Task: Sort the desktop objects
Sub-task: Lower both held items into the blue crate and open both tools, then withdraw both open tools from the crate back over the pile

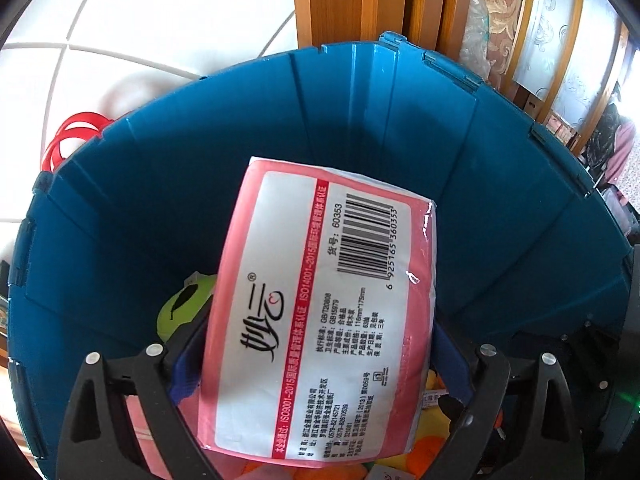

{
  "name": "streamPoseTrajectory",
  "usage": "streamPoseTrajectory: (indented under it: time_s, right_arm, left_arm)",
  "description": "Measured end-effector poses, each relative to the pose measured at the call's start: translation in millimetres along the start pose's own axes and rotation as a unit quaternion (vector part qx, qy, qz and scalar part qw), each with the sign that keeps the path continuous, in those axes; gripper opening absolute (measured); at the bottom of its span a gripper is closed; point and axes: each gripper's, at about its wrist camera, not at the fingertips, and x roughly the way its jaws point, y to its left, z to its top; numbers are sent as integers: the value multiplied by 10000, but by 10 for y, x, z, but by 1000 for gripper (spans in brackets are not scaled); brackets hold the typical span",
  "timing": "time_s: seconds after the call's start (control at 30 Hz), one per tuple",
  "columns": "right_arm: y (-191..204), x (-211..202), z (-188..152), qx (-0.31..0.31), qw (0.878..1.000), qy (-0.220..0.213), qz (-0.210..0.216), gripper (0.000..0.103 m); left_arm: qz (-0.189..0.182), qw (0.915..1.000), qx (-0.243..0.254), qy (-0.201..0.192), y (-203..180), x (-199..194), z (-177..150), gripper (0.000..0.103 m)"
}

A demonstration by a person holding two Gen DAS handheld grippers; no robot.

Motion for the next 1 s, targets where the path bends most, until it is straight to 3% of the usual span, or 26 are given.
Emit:
streamPoseTrajectory:
  time_s: [0.17, 0.3, 0.47, 0.63, 1.0]
  right_arm:
    - [22, 3, 28, 49, 9999, -32, 120, 86]
    - [53, 22, 33, -27, 9999, -42, 97, 87]
    - [55, 21, 33, -34, 9999, -21, 117, 88]
    - [57, 0, 39, -23, 9999, -34, 131, 89]
    - [79, -22, 52, 2, 9998, -69, 198, 93]
  left_arm:
    - [-273, 9984, -222, -449, 93, -185, 4, 103]
    - [-359, 9985, -292, -298, 132, -116, 17, 103]
    - [-274, 9990, -264, -220, 130, -88, 14, 103]
    - [107, 9996, -143, -212, 130, -116, -20, 103]
    - [313, 9977, -576, -192, 269, -250, -82, 103]
